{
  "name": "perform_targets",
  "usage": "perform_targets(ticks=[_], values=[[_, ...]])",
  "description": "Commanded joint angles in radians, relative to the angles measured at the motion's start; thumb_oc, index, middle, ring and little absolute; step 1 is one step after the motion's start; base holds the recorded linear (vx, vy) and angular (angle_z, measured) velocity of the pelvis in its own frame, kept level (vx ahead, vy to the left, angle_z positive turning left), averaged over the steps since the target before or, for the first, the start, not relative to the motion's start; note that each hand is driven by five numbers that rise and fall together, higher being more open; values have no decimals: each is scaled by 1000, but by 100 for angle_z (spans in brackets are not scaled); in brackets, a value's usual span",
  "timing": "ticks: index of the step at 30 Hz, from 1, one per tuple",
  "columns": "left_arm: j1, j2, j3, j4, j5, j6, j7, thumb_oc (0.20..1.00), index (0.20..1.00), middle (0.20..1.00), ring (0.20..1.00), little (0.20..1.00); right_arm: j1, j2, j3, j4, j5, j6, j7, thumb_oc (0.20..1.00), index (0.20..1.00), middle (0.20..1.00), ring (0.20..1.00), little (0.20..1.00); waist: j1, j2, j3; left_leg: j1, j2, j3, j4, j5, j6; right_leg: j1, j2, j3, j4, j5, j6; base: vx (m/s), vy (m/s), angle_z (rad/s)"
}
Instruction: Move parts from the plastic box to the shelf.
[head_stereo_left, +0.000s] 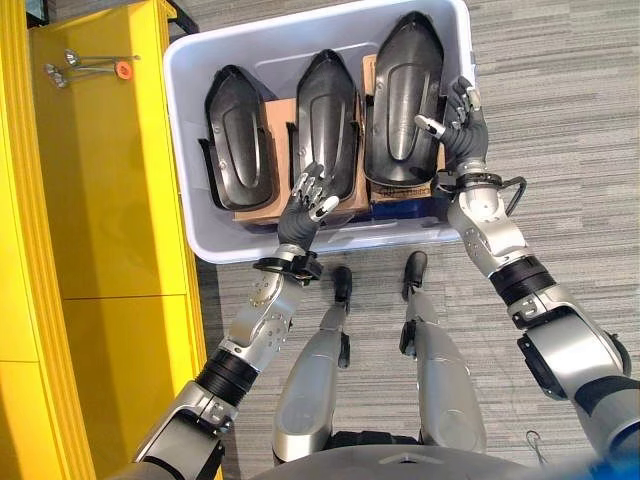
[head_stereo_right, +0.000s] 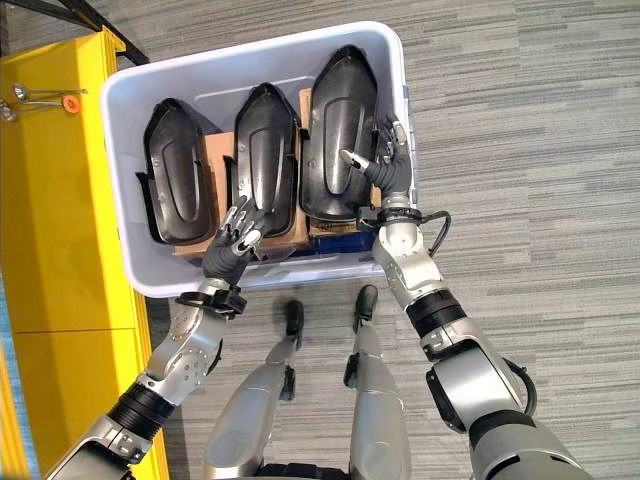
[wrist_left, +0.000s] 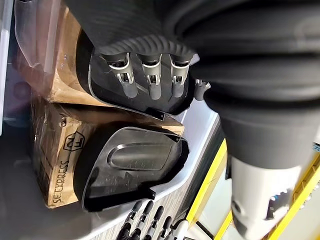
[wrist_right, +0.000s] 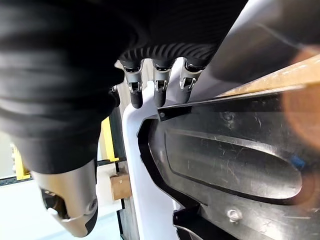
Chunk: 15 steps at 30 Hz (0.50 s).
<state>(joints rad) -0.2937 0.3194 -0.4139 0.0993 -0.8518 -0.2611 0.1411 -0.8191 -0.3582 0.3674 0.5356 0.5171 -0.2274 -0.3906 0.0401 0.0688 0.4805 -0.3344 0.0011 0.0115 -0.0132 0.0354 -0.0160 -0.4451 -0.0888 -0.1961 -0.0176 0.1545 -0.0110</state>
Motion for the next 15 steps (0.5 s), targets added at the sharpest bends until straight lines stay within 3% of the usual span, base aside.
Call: perform_targets(ticks=[1,15], values=[[37,11,-8,-88,-1,-62,8,1000,1000,1000,1000,1000,-23,39,13,-63,-43,-77,10,1000,1000,1000,1000,1000,-2,-21,-23,-47,62,28,38,-12,-29,-68,-86,6,122,-66,113,-17,-1,6],[27,15,-22,-83,0,-70,20,1000,1000,1000,1000,1000,-61,36,-2,77,-36,-66,-37,1000,1000,1000,1000,1000,7,-14,0,-86,56,26,55,-9,-28,-99,-92,8,126,-61,112,-7,0,4]])
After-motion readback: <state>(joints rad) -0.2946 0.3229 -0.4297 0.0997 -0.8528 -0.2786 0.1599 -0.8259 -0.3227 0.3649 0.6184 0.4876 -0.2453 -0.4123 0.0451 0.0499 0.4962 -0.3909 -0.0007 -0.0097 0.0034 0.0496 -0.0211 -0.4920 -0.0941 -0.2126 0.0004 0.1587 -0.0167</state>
